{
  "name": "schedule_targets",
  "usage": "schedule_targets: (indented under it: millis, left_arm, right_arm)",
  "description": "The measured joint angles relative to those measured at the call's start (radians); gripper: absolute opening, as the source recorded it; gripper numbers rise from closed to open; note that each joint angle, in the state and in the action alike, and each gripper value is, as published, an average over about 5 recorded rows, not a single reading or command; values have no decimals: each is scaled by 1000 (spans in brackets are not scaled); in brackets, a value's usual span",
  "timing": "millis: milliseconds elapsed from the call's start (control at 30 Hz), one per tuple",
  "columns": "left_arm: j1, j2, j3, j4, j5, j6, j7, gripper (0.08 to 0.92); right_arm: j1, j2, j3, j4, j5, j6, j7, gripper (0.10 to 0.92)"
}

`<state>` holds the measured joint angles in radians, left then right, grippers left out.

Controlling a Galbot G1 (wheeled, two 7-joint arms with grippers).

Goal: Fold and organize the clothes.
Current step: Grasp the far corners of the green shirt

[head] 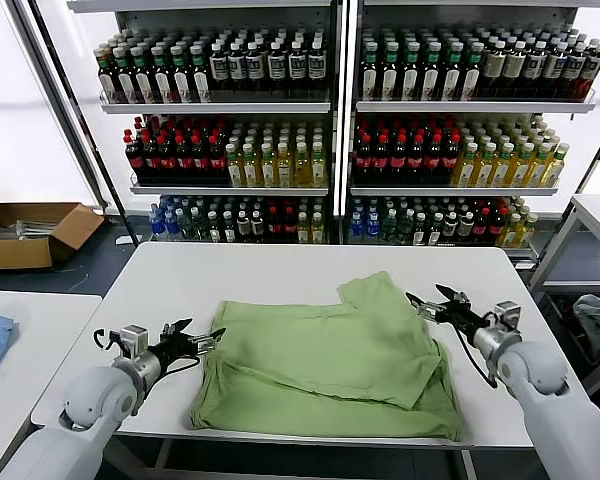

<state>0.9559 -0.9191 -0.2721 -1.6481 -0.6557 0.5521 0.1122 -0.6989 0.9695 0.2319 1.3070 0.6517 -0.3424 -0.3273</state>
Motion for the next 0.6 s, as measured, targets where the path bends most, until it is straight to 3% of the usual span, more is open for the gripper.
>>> schedule_targets:
  millis: [300, 600]
  left_arm:
    - [-136, -28, 90, 135, -12, -11, 2, 823]
    - [-191, -63, 145, 212, -3, -18, 9, 817]
  right_arm:
    - [150, 81, -111, -183, -41, -9, -2, 823]
    - [229, 138, -185, -277, -67, -28, -7, 803]
